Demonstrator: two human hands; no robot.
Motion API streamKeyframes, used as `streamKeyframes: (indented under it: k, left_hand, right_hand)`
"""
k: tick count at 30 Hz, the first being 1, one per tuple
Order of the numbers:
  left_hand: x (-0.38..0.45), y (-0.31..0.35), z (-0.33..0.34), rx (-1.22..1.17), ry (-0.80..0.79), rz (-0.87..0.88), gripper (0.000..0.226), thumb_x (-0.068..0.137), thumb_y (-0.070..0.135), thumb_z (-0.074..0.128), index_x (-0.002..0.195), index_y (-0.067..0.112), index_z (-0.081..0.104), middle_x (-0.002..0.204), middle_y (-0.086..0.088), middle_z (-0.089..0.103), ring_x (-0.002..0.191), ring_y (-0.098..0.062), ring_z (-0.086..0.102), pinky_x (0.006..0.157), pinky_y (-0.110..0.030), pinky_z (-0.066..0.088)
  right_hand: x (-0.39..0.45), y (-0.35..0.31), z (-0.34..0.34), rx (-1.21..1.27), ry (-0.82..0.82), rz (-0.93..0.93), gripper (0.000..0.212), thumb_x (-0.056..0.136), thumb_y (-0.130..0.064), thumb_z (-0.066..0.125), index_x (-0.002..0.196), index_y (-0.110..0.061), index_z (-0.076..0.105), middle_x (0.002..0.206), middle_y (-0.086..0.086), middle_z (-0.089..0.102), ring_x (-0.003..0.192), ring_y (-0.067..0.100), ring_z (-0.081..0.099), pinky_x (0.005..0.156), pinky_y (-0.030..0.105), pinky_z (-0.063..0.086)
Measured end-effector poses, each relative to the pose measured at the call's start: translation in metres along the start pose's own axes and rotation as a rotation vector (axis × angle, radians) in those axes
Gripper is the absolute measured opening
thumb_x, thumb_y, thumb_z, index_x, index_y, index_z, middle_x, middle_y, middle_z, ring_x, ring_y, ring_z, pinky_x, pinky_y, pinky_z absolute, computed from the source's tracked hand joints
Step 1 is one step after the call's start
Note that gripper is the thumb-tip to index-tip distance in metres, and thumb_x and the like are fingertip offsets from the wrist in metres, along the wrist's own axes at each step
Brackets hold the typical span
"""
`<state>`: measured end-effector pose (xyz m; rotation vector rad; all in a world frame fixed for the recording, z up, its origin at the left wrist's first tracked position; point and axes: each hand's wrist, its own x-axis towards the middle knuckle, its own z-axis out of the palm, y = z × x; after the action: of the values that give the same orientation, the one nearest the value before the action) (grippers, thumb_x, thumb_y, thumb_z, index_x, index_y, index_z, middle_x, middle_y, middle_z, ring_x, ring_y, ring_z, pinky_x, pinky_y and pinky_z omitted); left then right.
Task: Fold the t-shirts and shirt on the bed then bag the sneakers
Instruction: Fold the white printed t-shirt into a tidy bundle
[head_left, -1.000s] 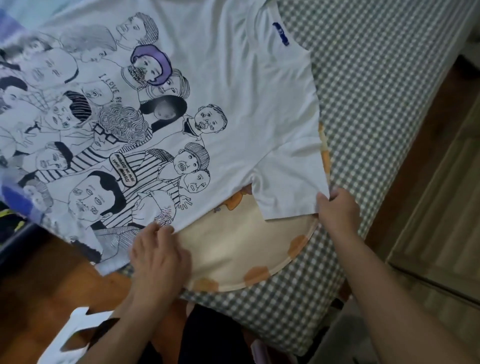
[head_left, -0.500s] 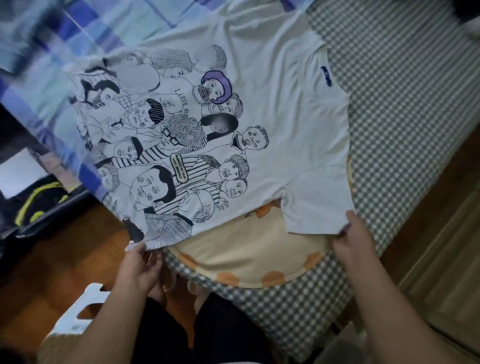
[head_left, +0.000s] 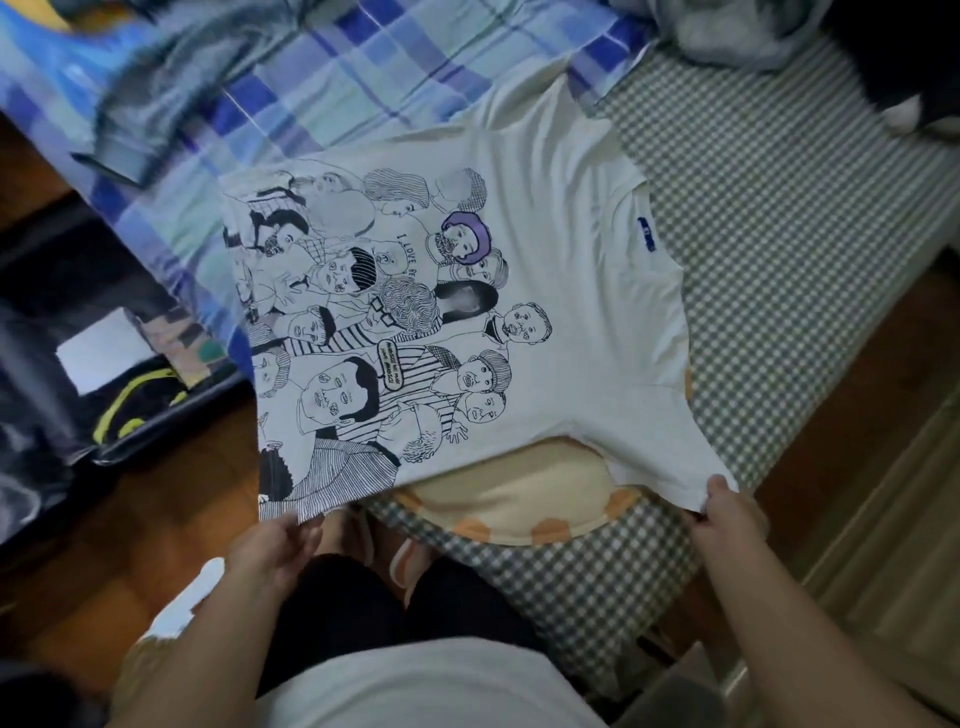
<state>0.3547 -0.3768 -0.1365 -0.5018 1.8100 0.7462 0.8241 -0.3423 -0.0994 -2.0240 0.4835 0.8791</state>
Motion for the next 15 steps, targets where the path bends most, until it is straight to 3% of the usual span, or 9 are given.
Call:
streamKeyframes:
  k: [2, 5, 9, 12, 15]
  left_hand:
    - [-0.008, -0.001, -0.014, -0.007, -0.036, -0.023, 0.029, 0.11, 0.012, 0.038, 0.136, 0.006, 0.048, 0.113, -0.018, 0.061, 0.085, -0.021, 0.069, 0.044, -0.024, 0.056]
    - [-0.026, 0.0, -0.026, -0.024, -0.096, -0.034, 0.019, 0.11, 0.016, 0.038, 0.101, 0.006, 0.051, 0.117, -0.018, 0.06, 0.101, -0.025, 0.063, 0.051, -0.026, 0.059]
    - [-0.042, 0.028, -0.026, -0.165, -0.169, 0.018, 0.016, 0.103, 0.013, 0.045, 0.089, 0.01, 0.053, 0.102, -0.017, 0.064, 0.085, -0.026, 0.069, 0.068, -0.032, 0.063]
    - [-0.053, 0.063, -0.01, -0.25, -0.208, 0.059, 0.019, 0.101, 0.01, 0.044, 0.085, 0.008, 0.055, 0.097, -0.016, 0.065, 0.09, -0.026, 0.068, 0.102, -0.039, 0.052]
    - [-0.068, 0.097, 0.012, -0.285, -0.237, 0.096, 0.021, 0.102, 0.008, 0.044, 0.085, 0.003, 0.054, 0.091, -0.018, 0.067, 0.092, -0.027, 0.067, 0.099, -0.037, 0.051]
  right_hand:
    - [-0.017, 0.008, -0.016, -0.038, 0.004, -0.001, 0.043, 0.1, -0.014, 0.061, 0.143, -0.012, 0.053, 0.141, 0.015, 0.055, 0.103, 0.029, 0.059, 0.085, 0.044, 0.054]
    - [-0.039, 0.012, -0.024, 0.0, -0.043, 0.021, 0.044, 0.1, -0.012, 0.06, 0.142, -0.009, 0.05, 0.134, 0.012, 0.055, 0.096, 0.026, 0.061, 0.066, 0.039, 0.056]
    - [-0.058, -0.016, 0.003, 0.066, -0.2, -0.019, 0.035, 0.1, -0.011, 0.059, 0.134, -0.008, 0.052, 0.128, 0.011, 0.055, 0.099, 0.025, 0.061, 0.052, 0.035, 0.061]
    - [-0.066, -0.048, 0.039, 0.127, -0.287, -0.023, 0.032, 0.102, -0.014, 0.057, 0.133, -0.006, 0.053, 0.126, 0.013, 0.059, 0.094, 0.021, 0.062, 0.056, 0.036, 0.056]
    - [-0.076, -0.085, 0.078, 0.141, -0.386, -0.08, 0.038, 0.102, -0.007, 0.053, 0.139, 0.004, 0.049, 0.108, 0.016, 0.06, 0.074, 0.009, 0.065, 0.049, 0.026, 0.055]
